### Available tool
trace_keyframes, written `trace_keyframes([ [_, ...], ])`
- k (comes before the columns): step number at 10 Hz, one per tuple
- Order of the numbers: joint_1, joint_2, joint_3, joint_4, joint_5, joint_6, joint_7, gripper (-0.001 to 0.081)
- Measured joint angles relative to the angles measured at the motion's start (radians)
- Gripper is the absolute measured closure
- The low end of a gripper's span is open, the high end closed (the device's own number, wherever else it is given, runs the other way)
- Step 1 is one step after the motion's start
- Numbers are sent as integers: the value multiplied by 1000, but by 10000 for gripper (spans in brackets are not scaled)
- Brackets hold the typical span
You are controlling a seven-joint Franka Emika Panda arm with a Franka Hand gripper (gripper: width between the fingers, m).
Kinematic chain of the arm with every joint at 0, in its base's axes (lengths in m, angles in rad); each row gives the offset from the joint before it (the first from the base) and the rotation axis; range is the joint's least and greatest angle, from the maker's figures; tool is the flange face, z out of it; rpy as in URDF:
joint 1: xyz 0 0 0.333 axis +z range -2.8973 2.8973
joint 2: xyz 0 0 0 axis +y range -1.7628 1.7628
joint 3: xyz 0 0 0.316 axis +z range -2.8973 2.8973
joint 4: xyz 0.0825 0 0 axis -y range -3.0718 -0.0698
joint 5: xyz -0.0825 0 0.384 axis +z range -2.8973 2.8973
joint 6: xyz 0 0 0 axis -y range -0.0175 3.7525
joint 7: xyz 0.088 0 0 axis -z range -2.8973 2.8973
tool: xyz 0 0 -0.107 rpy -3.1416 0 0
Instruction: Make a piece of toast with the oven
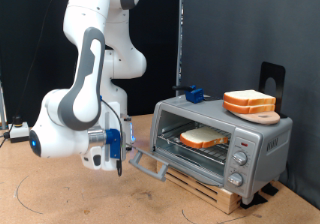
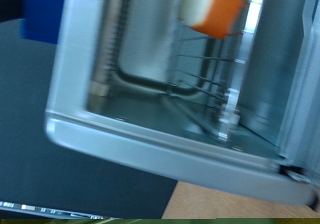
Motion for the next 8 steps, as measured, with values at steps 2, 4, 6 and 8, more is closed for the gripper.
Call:
trace_keyframes([
  [2,8,-50,10,-15,-26,-53,4,-3],
  [4,20,-107,18,-44,-72,-76,10,-3],
  [6,30,-179,24,-98,-99,-62,14,-3],
  [8,42,-264,36,-171,-101,-10,41,-3],
])
